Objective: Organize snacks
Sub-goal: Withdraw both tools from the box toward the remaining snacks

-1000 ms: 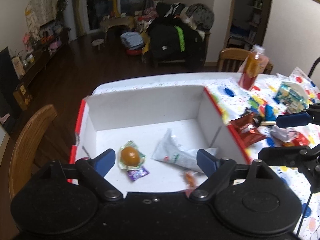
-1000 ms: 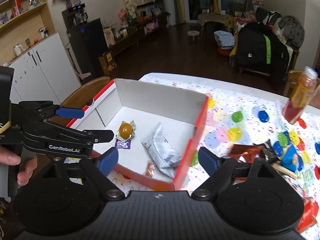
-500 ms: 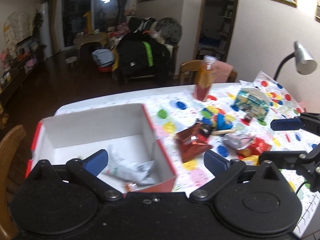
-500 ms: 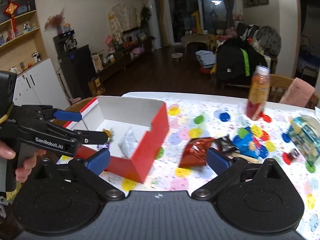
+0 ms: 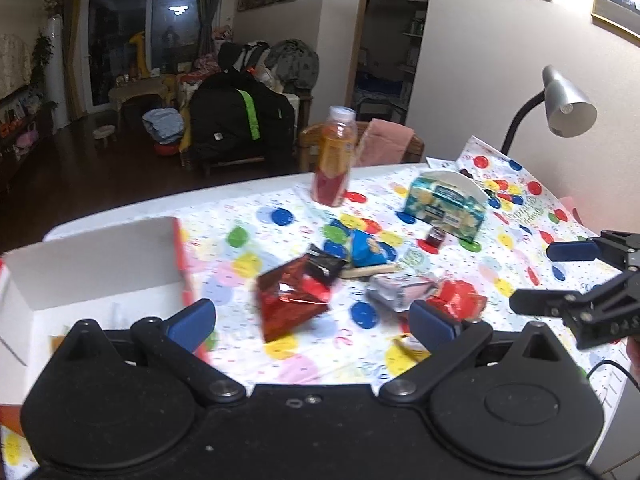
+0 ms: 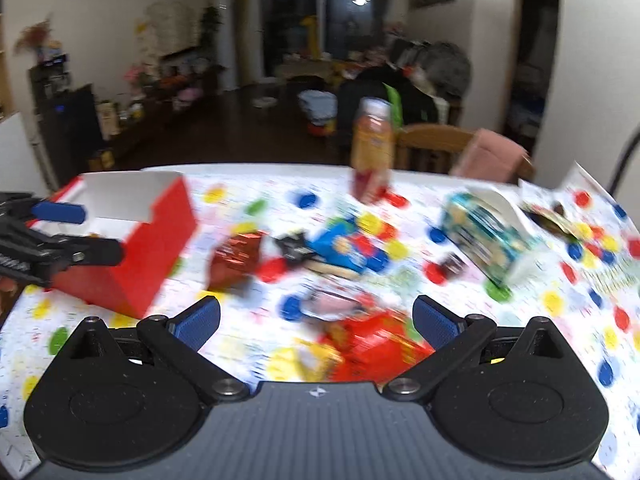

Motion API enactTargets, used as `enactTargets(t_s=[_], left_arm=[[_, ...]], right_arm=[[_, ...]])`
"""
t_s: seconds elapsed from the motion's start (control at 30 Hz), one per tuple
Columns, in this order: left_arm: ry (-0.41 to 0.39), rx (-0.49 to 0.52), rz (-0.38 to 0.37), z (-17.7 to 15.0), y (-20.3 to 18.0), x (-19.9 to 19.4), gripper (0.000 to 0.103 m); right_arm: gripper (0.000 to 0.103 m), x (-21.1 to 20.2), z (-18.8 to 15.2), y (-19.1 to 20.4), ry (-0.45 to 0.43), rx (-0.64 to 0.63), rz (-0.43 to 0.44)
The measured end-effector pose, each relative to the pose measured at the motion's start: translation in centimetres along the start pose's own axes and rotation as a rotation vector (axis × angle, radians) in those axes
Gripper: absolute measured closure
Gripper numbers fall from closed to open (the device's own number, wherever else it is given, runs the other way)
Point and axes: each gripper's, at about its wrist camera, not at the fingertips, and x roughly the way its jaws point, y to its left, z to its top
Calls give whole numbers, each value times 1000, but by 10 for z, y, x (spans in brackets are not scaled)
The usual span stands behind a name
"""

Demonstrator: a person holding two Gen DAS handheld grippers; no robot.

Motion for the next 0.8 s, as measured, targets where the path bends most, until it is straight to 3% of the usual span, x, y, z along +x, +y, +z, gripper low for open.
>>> enactTargets(t_s=[0.23,0.53,0.8], left_arm=[[45,16,-25,-7,-36,32,1],[94,50,-40,-27,-75,83,1],[173,24,-65,-42,-88,127,12]], right_arm=[[0,12,-14,-47,25,76,-124],[0,43,-18,-81,122,98,-59],[0,87,-19,-88,210,130,5]])
